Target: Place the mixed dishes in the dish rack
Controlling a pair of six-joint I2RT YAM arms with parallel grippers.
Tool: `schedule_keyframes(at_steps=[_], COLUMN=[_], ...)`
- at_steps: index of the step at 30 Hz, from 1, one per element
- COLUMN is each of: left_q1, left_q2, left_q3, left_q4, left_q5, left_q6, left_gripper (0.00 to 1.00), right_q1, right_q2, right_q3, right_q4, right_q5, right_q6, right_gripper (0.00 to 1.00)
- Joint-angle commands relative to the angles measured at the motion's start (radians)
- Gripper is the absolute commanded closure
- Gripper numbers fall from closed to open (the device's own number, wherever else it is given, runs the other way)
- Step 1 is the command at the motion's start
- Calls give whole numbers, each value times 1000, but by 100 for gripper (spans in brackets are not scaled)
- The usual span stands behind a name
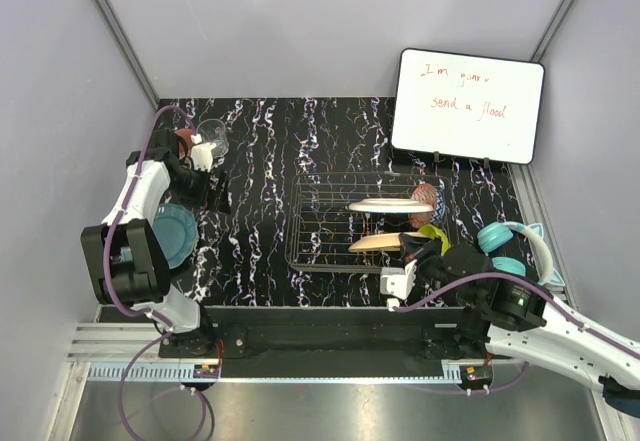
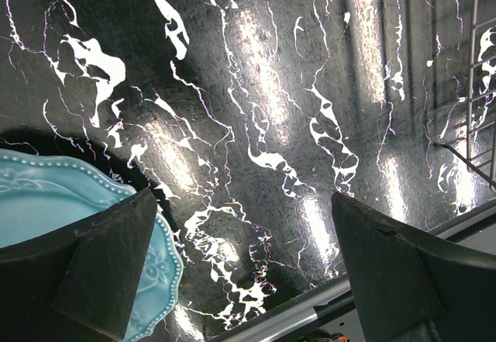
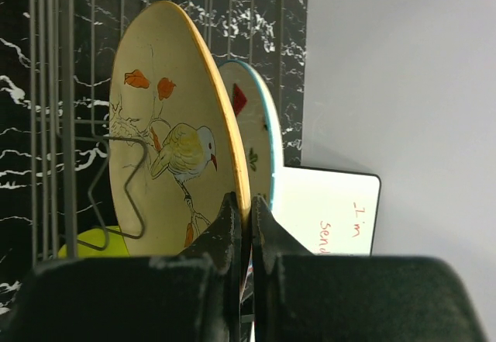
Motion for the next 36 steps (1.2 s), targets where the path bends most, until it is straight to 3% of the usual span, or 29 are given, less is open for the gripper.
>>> schedule_keyframes(at_steps=[1, 10, 22, 36], left_q1=[-1, -1, -1, -1], left_q2=[2, 3, 5, 32], left_q3=[1, -22, -40, -45], left_q4=[12, 21, 23, 24], left_q5=[7, 1, -25, -31], left_q6=[6, 5, -3, -5], left_gripper=[1, 1, 1, 1], right_q1=[0, 0, 1, 0], right_q2=[-27, 28, -63, -53], right_q3=[13, 147, 9, 38], right_q4=[173, 210, 377, 420], right_q5=[41, 30, 93, 106], right_q6=[-7, -144, -239, -259], right_gripper=[100, 100, 100, 100])
